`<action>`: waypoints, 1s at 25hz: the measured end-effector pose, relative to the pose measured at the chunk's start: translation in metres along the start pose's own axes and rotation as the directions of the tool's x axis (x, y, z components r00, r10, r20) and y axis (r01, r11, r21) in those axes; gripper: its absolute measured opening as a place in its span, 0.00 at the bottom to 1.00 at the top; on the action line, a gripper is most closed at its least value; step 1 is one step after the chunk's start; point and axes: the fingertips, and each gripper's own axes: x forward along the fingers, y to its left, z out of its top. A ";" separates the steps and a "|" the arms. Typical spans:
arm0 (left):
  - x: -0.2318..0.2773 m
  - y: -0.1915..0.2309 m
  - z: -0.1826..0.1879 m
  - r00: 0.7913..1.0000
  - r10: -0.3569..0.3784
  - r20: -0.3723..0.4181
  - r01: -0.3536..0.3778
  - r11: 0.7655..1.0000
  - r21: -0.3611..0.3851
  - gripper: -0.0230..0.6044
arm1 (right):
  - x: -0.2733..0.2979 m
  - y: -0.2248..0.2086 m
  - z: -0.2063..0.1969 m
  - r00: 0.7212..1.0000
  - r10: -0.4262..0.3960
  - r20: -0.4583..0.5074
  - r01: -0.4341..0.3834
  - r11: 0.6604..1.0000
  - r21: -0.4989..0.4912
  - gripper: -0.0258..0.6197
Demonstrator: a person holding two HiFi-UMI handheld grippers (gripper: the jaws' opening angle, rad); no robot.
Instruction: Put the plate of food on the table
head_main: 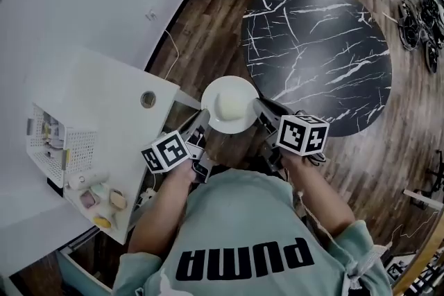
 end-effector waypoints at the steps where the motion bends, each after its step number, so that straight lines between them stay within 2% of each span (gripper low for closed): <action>1: 0.010 -0.009 -0.005 1.000 -0.003 -0.011 0.003 1.000 0.008 0.10 | -0.009 -0.010 0.005 1.000 -0.003 0.011 0.003 1.000 0.009 0.10; 8: 0.078 -0.069 -0.043 0.996 -0.026 -0.089 0.033 0.997 0.073 0.10 | -0.070 -0.082 0.033 0.995 -0.040 0.094 0.033 0.997 0.071 0.10; 15: 0.140 -0.126 -0.084 0.983 -0.079 -0.166 0.097 0.989 0.109 0.10 | -0.131 -0.149 0.056 0.980 -0.103 0.170 0.083 0.989 0.121 0.10; 20: 0.174 -0.155 -0.104 0.955 -0.124 -0.269 0.169 0.974 0.151 0.10 | -0.167 -0.180 0.060 0.951 -0.192 0.244 0.145 0.969 0.198 0.10; 25: 0.202 -0.172 -0.115 0.917 -0.167 -0.363 0.239 0.957 0.163 0.10 | -0.189 -0.202 0.061 0.913 -0.283 0.293 0.204 0.941 0.272 0.10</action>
